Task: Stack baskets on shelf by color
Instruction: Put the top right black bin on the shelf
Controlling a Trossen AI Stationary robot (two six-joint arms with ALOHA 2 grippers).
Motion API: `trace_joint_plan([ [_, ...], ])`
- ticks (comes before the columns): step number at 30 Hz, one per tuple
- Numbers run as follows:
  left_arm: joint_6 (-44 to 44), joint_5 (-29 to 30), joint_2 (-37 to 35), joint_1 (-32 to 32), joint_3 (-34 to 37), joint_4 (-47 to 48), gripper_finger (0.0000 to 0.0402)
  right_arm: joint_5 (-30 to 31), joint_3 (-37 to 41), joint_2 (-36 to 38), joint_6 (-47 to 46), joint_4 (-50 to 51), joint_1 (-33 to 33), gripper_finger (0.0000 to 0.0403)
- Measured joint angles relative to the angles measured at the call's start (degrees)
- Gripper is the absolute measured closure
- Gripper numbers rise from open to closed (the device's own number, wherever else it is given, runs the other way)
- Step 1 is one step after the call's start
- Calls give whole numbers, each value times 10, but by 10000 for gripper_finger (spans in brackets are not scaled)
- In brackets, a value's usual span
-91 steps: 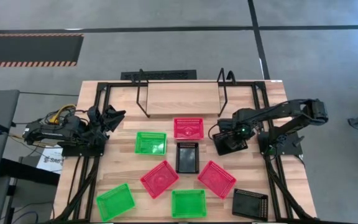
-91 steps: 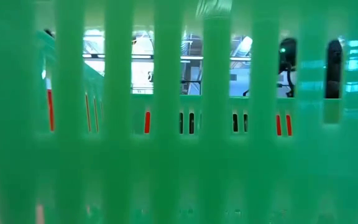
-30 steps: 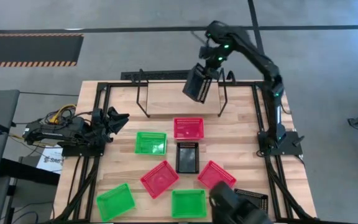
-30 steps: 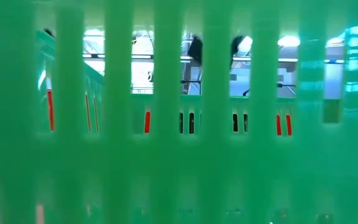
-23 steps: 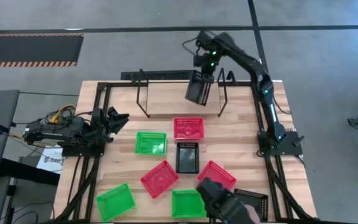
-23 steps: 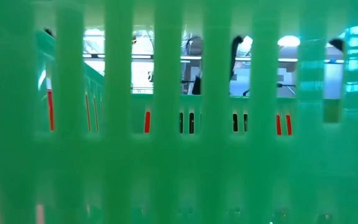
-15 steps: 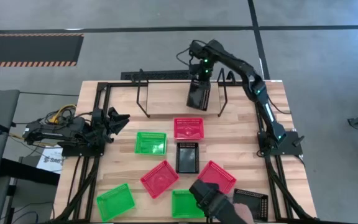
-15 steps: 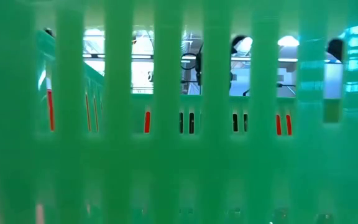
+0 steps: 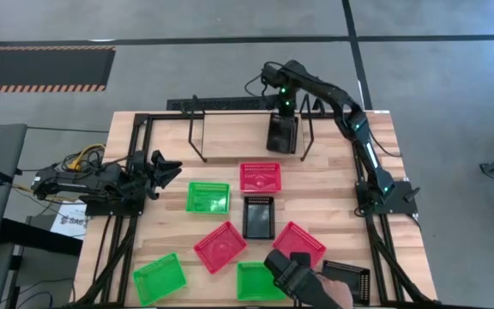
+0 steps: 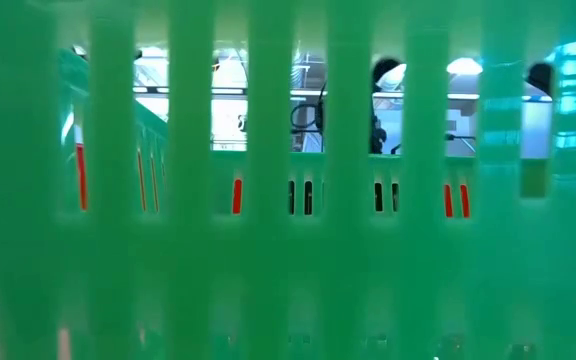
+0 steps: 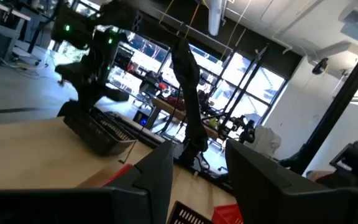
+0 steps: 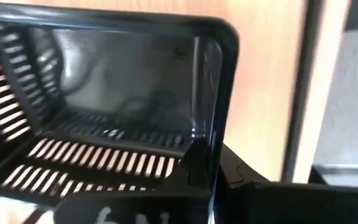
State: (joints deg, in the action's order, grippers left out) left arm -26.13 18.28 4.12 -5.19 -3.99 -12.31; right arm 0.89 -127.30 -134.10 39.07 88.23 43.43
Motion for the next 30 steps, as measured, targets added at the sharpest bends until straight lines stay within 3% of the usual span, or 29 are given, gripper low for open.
trace_joint_plan([
  [9, 12, 5, 0, 0, 0, 0, 267, 13, 33, 8, -1, -33, 12, 393],
  [16, 13, 6, 0, 0, 0, 0, 267, 12, 33, 56, -3, -83, 13, 315],
  [22, 10, 6, 0, 0, 0, -1, 267, 5, 33, 95, -12, -88, 9, 277],
  [27, 10, 6, 0, 0, 0, -2, 267, -61, 33, 126, -60, -58, -24, 282],
  [30, 10, 5, 0, 0, 0, -1, 267, -73, 33, 127, -84, -28, -57, 322],
])
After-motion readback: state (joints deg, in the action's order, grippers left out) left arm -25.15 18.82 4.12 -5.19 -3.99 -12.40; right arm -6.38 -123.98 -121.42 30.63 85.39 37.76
